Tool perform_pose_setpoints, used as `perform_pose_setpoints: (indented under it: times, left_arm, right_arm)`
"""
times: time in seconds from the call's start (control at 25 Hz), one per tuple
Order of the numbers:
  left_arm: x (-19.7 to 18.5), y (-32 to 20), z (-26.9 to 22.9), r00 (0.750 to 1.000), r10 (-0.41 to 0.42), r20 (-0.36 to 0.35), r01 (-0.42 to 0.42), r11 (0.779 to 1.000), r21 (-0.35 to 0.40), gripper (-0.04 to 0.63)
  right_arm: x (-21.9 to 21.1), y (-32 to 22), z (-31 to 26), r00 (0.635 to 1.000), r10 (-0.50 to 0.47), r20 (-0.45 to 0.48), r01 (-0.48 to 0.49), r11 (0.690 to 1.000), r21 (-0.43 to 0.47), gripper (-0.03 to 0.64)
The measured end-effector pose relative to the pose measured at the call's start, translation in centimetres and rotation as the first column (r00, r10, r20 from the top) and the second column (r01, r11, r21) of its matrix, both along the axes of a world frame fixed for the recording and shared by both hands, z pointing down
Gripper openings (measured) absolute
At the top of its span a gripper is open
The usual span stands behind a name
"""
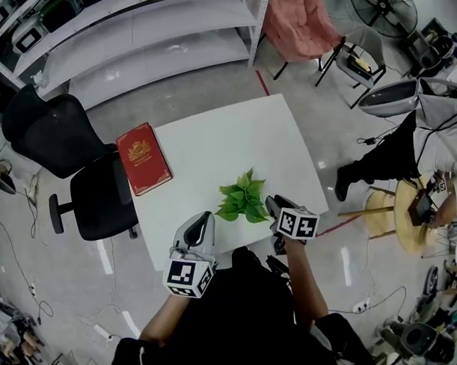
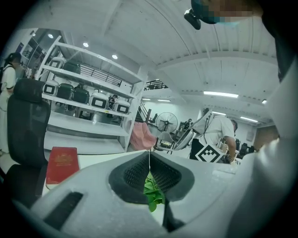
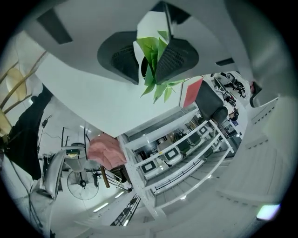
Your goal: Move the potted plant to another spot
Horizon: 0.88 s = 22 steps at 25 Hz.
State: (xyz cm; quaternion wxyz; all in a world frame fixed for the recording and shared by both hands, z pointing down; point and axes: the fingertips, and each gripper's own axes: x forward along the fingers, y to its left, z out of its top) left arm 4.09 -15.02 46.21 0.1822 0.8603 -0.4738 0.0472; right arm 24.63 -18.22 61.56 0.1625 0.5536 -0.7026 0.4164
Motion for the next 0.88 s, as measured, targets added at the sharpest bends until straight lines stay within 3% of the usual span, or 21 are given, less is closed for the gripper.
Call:
perform_pose_setpoints:
  times: [0.2,0.56,0.88]
  left_arm:
    - [0.2,0.7,-0.3,0.999,0.033,-0.001,-0.033,0.999,0.014,0.018]
    - [0.4,1.2,-0.8,0.996,0.085,-0.007,-0.084,0.996,0.029,0.018]
    - [1.3,2.1,-1.1,0.992,0.129,0.014,-0.129,0.99,0.056,0.017]
  right_arm:
    - [-0.6,1.2,-3.2,0.999,0.029,-0.03,-0.026,0.994,0.111,0.103]
    - [-2.2,3.6,-8.3,0.995,0.095,-0.037,-0.082,0.964,0.252,0.037]
    - [-3.8,6.8,-12.9,0.985,0.135,-0.107,-0.076,0.9,0.43,0.012]
